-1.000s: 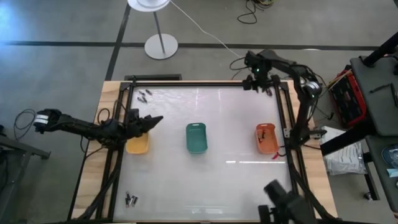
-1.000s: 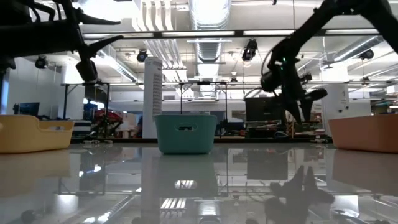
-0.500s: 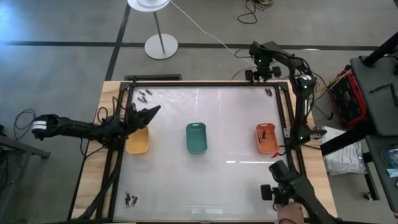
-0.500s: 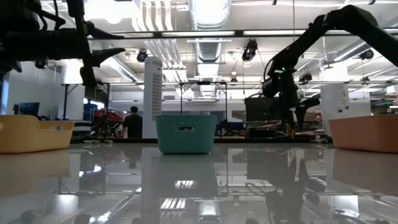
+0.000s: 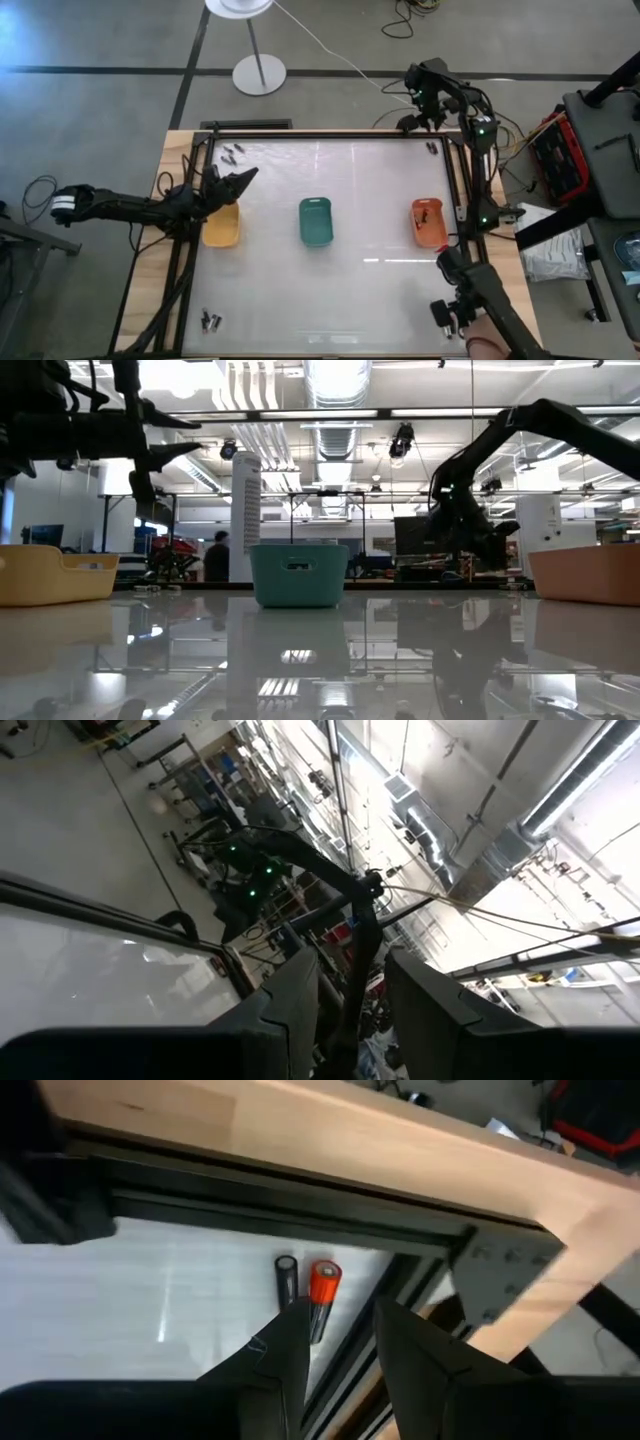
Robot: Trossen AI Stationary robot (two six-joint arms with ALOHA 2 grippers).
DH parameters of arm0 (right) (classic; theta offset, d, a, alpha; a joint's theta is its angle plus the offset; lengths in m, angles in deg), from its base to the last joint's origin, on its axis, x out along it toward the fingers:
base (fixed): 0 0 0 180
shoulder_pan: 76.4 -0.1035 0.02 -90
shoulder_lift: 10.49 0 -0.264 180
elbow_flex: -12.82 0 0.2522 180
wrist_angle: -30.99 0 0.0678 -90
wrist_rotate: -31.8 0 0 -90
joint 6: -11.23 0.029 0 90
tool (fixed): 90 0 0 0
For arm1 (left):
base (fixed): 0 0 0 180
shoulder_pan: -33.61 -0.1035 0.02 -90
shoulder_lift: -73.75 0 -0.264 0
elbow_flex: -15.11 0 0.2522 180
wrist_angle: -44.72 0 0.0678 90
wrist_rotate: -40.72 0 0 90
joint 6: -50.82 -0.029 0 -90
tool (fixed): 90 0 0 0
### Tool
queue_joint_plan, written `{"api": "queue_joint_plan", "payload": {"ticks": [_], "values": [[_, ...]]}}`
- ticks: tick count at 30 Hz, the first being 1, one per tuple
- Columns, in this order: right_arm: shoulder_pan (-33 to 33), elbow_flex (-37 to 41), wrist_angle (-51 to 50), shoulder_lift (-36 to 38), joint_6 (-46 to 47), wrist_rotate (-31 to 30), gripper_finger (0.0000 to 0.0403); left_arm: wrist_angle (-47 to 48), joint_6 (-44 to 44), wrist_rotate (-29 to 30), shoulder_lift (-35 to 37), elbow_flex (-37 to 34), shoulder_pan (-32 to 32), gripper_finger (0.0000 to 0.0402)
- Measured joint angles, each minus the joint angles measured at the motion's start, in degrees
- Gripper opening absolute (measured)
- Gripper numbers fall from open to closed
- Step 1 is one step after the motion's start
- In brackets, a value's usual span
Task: Sort batteries
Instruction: Put the red battery into the orange bin
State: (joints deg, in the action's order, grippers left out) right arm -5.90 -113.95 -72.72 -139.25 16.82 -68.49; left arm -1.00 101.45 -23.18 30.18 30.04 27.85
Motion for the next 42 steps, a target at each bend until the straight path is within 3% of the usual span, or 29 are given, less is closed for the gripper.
{"api": "queue_joint_plan", "payload": {"ticks": [12,21,33,37,42], "values": [[-1.0,4.6,-0.1,-1.3,-5.3,-1.9,0.0093,-0.1,0.9,0.5,-1.1,0.0,0.0,0.01],[-1.2,5.5,0.8,-1.2,-2.1,-5.1,0.0099,-0.1,0.9,0.8,-2.8,0.0,-0.1,0.01],[-1.5,5.5,1.5,-0.6,-0.5,-5.1,0.0095,-1.5,0.9,1.9,-3.6,0.0,-0.1,0.01],[-2.4,6.1,0.2,3.3,2.5,-4.8,0.0103,-1.5,0.9,1.9,-3.5,0.0,-0.1,0.01],[-6.8,10.5,5.0,14.5,6.9,-5.0,0.0099,-1.4,0.4,1.5,-3.6,0.0,-0.1,0.01]]}}
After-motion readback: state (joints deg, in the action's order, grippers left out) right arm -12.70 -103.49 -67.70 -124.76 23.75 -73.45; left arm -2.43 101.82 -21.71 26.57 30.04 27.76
